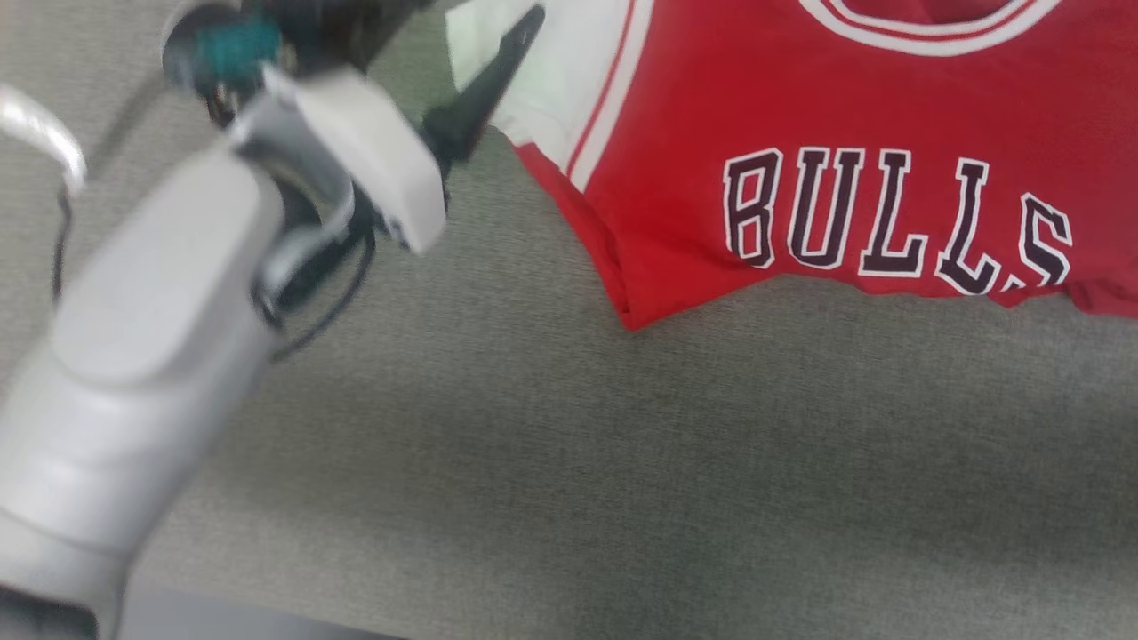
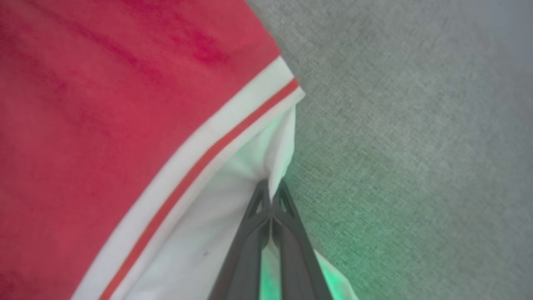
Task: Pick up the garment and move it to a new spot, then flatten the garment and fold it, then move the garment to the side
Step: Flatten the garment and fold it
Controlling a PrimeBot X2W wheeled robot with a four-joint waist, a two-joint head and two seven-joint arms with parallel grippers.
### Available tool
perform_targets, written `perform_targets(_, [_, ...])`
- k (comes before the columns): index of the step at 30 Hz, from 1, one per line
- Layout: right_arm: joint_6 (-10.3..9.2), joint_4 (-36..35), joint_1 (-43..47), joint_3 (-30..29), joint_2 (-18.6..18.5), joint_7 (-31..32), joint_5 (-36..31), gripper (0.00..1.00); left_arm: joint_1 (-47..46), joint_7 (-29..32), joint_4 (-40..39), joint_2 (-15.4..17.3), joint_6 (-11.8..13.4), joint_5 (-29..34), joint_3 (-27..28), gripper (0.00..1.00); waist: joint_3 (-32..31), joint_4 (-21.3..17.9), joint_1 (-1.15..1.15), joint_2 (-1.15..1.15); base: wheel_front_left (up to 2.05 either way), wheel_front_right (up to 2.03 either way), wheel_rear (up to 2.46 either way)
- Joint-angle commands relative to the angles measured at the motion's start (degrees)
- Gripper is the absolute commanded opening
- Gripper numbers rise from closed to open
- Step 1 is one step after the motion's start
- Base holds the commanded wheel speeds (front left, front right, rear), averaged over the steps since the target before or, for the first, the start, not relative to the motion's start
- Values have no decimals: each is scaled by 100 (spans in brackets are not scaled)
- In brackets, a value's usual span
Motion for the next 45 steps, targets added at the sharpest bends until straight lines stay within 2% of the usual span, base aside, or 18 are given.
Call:
perform_targets(1, [-58, 165, 185, 263, 95, 136, -116, 0, -309, 192, 87, 95, -10, -312, -204, 100, 138, -118, 0, 0, 0, 0, 0])
perform_targets(4, [-58, 73, 37, 329, 145, 167, -179, 0, -1091, 796, 410, 240, -11, -1050, -779, 100, 271, -195, 0, 0, 0, 0, 0])
perform_targets(12, [-58, -150, -264, 560, 270, 206, -310, 0, -2470, 2069, 1382, 197, -11, -2635, -1910, 100, 648, -397, 0, 0, 0, 0, 0])
perform_targets(21, [-57, -276, -435, 859, 412, 211, -403, 0, -3099, 2768, 1851, 87, -12, -3596, -2641, 100, 794, -599, 0, 0, 0, 0, 0])
perform_targets(24, [-48, -251, -501, 945, 496, 191, -402, 0, -3307, 2849, 1849, 131, -12, -3730, -2812, 85, 795, -645, 0, 0, 0, 0, 0])
perform_targets(25, [-43, -244, -516, 974, 523, 179, -398, 0, -3358, 2912, 1837, 135, -12, -3782, -2890, 73, 797, -655, 0, 0, 0, 0, 0])
perform_targets(27, [-43, -229, -548, 1028, 569, 135, -388, 0, -3465, 2995, 1837, 151, -13, -3828, -3050, 65, 812, -674, 0, 0, 0, 0, 0])
perform_targets(28, [-42, -210, -566, 1064, 591, 126, -380, 0, -3509, 3039, 1828, 160, -13, -3809, -3155, 50, 814, -685, 0, 0, 0, 0, 0])
perform_targets(30, [-42, -185, -587, 1115, 611, 99, -361, 0, -3600, 3005, 1849, 150, -13, -3874, -3269, 35, 823, -701, 0, 0, 0, 0, 0])
perform_targets(31, [-42, -173, -594, 1142, 624, 76, -355, 0, -3642, 2978, 1862, 139, -13, -3911, -3302, 6, 825, -711, 0, 0, 0, 0, 0])
perform_targets(32, [-42, -162, -606, 1174, 636, 57, -351, 0, -3679, 2971, 1867, 139, -13, -3947, -3339, 0, 824, -722, 0, 0, 0, 0, 0])
perform_targets(38, [-39, -93, -698, 1272, 703, -222, -330, 0, -3798, 2818, 1845, 239, -12, -4026, -3530, 0, 753, -758, 0, 0, 0, 0, 0])
perform_targets(45, [-37, -87, -879, 966, 670, -870, -219, 0, -3679, 2240, 1721, 367, -12, -4015, -3622, 0, 392, -772, 0, 0, 0, 0, 0])
